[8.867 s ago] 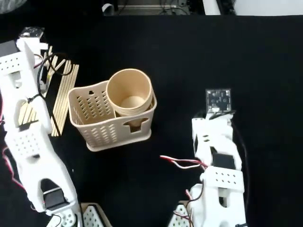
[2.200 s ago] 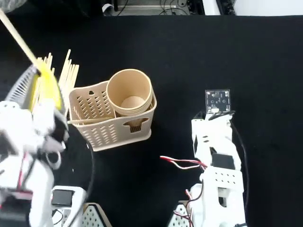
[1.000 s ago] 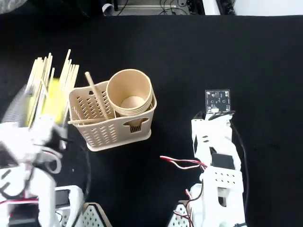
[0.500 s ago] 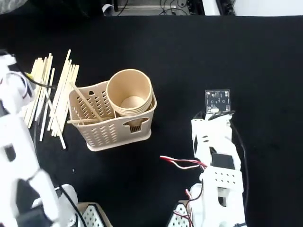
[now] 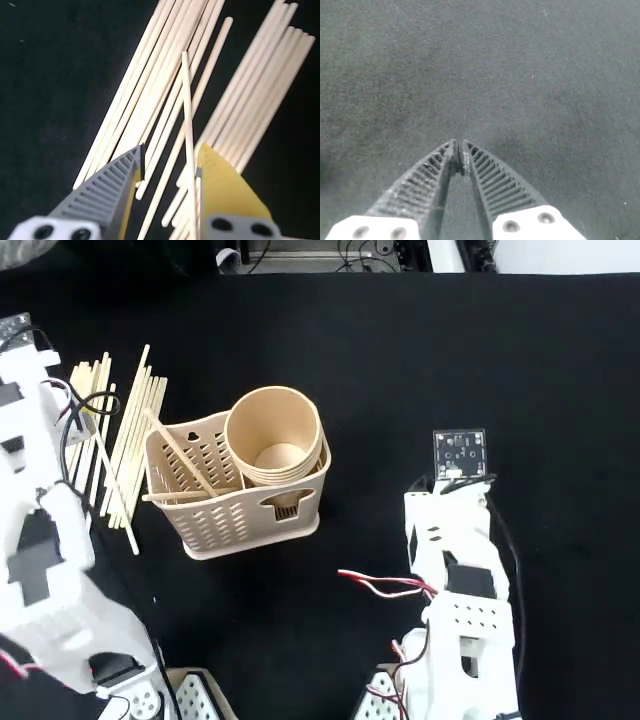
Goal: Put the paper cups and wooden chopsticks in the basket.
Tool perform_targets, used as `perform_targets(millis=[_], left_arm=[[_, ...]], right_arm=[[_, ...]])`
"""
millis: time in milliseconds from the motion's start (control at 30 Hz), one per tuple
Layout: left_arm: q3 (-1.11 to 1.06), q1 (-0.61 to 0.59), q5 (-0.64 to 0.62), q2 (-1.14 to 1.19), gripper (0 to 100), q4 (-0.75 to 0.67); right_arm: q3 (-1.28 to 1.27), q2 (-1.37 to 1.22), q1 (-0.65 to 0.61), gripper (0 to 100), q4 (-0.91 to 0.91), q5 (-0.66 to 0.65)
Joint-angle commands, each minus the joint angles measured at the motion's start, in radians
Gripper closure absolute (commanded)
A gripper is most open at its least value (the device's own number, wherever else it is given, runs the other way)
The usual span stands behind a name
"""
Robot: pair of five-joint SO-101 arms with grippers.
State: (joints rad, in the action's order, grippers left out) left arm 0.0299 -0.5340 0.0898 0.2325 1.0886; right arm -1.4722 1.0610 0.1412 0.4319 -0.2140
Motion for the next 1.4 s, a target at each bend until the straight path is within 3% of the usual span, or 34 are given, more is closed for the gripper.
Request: perform_targets(millis=[0, 467, 667, 733, 1200, 1367], left_arm=[[0.122, -0.007, 0.002, 0.104, 82, 0.008], [0.49, -0.005, 0.002, 0.466, 82, 0.216], [0.562, -0.005, 0.003, 0.528, 98, 0.245], [0.568, -0.004, 0.005, 0.528, 96, 0.272], [0.555, 0.124, 0.003, 0.259, 97, 0.465], [0.438, 0.13, 0.002, 0.077, 97, 0.425]], right_arm=[[0.002, -0.005, -0.014, 98.6, -0.02, -0.005], [0.002, -0.005, -0.014, 98.6, -0.02, -0.005], [0.002, -0.005, -0.014, 98.6, -0.02, -0.005], [0.002, -0.005, -0.014, 98.6, -0.02, -0.005], [0.002, -0.005, -0.014, 98.6, -0.02, -0.005], [0.002, -0.005, -0.014, 98.6, -0.02, -0.005]])
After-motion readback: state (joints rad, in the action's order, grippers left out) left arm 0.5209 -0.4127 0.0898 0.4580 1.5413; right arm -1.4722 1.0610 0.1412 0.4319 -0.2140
